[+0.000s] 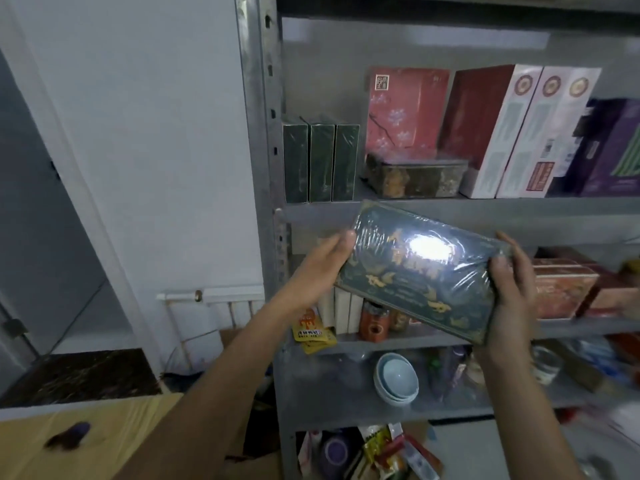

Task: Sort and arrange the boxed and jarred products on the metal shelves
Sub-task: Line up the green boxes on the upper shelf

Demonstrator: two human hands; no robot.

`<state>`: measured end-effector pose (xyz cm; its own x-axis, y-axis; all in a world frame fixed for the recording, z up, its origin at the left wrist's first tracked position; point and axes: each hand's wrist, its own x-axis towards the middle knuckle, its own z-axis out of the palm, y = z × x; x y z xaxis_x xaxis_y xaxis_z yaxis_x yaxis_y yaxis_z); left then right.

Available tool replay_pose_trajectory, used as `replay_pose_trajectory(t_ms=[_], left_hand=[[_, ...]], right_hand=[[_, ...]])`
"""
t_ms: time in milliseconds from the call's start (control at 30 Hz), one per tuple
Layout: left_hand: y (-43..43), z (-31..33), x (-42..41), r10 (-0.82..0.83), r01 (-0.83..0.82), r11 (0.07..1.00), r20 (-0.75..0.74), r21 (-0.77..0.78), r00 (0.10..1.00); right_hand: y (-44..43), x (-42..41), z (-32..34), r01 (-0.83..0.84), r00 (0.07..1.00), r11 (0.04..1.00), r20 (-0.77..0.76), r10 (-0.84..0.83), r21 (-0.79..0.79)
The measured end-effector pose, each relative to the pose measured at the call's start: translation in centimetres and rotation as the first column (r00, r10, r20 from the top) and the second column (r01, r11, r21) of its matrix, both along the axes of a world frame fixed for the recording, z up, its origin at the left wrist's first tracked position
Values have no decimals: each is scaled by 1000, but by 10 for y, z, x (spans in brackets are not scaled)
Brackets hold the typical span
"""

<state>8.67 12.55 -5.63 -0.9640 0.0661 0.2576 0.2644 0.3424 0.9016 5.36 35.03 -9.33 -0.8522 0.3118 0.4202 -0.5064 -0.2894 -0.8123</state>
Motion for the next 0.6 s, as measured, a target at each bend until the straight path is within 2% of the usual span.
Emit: replay_pose_trajectory(t_ms=[33,100,200,267,333,400,467,500,533,567,600], left_hand=[[2,-10,9,-17,4,991,103,130,995],[1,-29,19,9,-74,952,213,298,977],[-2,-41,28,159,-241,906,248,347,956],[-7,-44,32,235,-306,887,231,346,944],[-15,-48,34,254,-319,884,220,342,942],[-21,-50,37,246,-315,896,242,313,939],[-23,-52,42,273,-319,928,234,191,933],[-23,-53,45,324,-331,944,147,21,934],[-23,-55,48,382,-372,902,3,-221,924],[-22,-58,52,403,-449,769,-201,-454,893],[-19,-60,56,311,-506,621,-404,-598,860]], right_hand=[[0,0,-1,-36,999,998,8,35,53],[-3,1,-2,-95,995,985,28,92,144],[-10,5,-6,-257,963,951,127,238,169],[-15,10,-14,-428,886,898,243,395,104],[-18,14,-25,-594,749,804,335,571,-41],[-23,19,-34,-675,642,713,326,694,-187],[-28,25,-37,-654,640,716,325,696,-244],[-30,27,-37,-623,663,740,330,672,-255],[-32,29,-38,-595,690,762,324,647,-255],[-34,31,-38,-576,717,782,312,624,-239],[-36,34,-36,-557,741,800,301,600,-222]])
